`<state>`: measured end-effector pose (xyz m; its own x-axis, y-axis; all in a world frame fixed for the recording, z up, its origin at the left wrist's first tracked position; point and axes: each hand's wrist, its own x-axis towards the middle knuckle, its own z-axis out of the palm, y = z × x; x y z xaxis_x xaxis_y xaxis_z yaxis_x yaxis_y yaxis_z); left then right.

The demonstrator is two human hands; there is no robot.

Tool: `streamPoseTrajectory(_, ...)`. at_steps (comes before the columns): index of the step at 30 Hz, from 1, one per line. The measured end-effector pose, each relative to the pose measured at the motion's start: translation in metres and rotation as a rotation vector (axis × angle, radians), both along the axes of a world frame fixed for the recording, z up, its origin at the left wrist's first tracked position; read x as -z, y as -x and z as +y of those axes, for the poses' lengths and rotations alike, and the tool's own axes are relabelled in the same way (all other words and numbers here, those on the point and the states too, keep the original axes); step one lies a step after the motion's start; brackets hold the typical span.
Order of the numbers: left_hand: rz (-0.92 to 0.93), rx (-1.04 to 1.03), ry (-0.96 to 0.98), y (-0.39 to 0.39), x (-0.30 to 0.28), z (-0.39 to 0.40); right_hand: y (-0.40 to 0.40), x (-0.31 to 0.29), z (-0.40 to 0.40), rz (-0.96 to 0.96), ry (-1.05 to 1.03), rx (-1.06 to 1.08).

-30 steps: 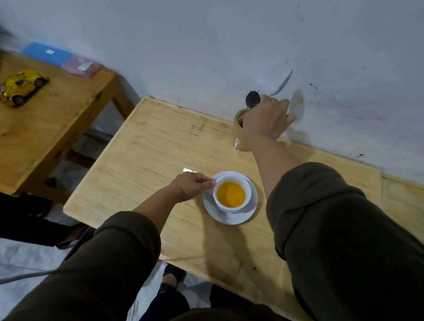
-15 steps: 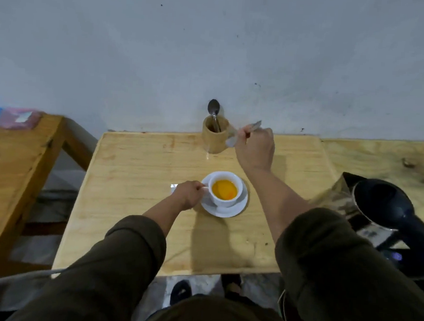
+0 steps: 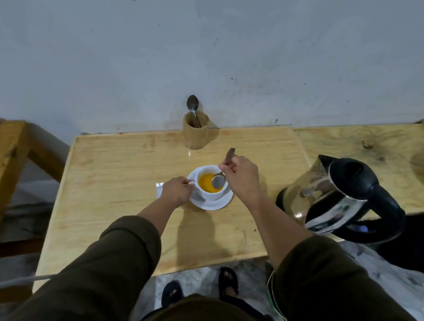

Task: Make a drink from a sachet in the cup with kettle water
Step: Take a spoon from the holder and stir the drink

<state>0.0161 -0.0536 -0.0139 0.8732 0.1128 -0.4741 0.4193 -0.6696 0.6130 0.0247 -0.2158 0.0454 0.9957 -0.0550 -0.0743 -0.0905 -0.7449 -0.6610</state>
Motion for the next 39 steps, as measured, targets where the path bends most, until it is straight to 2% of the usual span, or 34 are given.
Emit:
streamPoseTrajectory(5,0.029,-0.050,-0.006,0.001,-0.003,-0.002,-0.004,0.002,-0.005,0.012,0.068,-0.078)
streamPoseTrajectory(15,0.062,-0.101,-0.011,0.005,-0.009,-0.008,-0.014,0.006,-0.009,0.017,0.061,-0.179)
streamPoseTrajectory(28,0.078,-0.136,-0.033,0.006,-0.009,-0.013,-0.021,0.009,-0.009,0.194,-0.014,-0.273)
streamPoseTrajectory(34,0.070,-0.139,-0.045,0.005,-0.009,-0.014,-0.023,0.004,-0.010,0.113,0.067,-0.324)
streamPoseTrajectory(39,0.067,-0.143,-0.052,0.006,-0.008,-0.015,-0.018,0.006,-0.005,0.105,0.018,-0.340)
